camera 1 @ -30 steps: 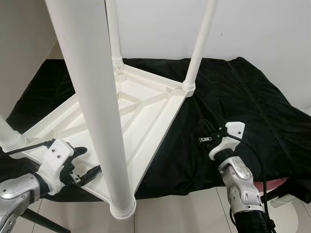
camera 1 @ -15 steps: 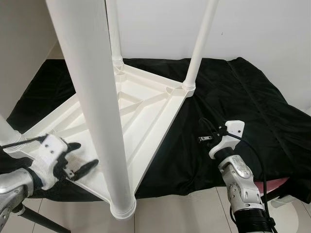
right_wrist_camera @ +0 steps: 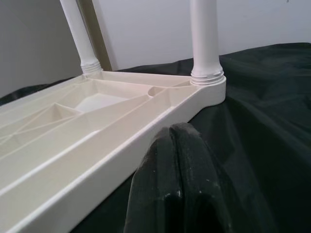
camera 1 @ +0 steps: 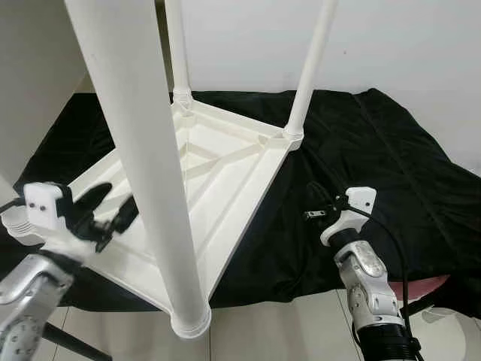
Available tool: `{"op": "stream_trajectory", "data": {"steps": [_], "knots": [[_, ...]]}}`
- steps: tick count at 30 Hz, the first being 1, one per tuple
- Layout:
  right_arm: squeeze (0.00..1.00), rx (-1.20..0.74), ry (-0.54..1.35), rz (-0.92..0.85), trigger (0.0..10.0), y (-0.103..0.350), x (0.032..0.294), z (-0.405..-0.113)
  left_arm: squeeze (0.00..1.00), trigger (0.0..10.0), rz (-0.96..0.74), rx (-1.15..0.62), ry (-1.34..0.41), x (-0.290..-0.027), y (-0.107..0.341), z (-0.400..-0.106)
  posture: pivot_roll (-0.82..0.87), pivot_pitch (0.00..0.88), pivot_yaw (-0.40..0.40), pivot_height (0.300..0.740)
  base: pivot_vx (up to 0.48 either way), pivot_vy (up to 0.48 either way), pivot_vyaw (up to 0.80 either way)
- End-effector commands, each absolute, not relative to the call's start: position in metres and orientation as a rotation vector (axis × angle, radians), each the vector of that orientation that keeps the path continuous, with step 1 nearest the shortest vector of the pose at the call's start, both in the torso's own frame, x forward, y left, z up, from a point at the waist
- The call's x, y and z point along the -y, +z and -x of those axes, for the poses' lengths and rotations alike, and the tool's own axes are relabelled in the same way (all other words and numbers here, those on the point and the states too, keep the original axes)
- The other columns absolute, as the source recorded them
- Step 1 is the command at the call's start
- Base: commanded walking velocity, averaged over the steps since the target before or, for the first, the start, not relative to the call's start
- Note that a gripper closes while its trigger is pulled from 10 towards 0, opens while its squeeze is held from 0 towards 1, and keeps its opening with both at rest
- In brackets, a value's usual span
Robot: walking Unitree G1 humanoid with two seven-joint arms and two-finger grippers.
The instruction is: Building children table
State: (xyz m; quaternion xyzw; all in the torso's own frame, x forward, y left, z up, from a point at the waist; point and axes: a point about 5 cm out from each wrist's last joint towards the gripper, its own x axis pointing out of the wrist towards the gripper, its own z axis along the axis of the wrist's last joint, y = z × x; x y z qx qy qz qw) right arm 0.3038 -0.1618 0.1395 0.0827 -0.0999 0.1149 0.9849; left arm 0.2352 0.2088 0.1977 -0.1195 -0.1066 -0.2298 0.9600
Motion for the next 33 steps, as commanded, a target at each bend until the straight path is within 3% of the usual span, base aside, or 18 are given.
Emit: {"op": "stream_trajectory", "data": {"steps": [1,8,15,29,33], "knots": [[0.00,0.203,0.229,-0.174,10.0,0.140,0.159,-0.306,0.00,10.0,0.255,0.233,-0.443,-0.204,0.202,-0.235,0.08,0.067,-0.015,0.740,0.000,0.000,0.00],[0.00,0.152,0.225,-0.125,10.0,0.135,0.143,-0.320,0.00,10.0,0.260,0.235,-0.480,-0.183,0.203,-0.233,0.10,0.071,-0.029,0.740,0.000,0.000,0.00],[0.00,-0.004,0.032,-0.070,10.0,0.115,0.139,-0.342,0.00,10.0,0.249,0.164,-0.417,-0.163,0.192,-0.237,0.11,0.083,-0.032,0.740,0.000,0.000,0.00],[0.00,-0.077,0.125,-0.109,10.0,0.120,0.112,-0.370,0.00,10.0,0.237,0.148,-0.502,-0.095,0.202,-0.231,0.14,0.117,-0.011,0.740,0.000,0.000,0.00],[0.00,-0.087,0.125,-0.099,10.0,0.124,0.112,-0.376,0.00,10.0,0.239,0.153,-0.507,-0.086,0.207,-0.231,0.14,0.117,-0.005,0.740,0.000,0.000,0.00]]}}
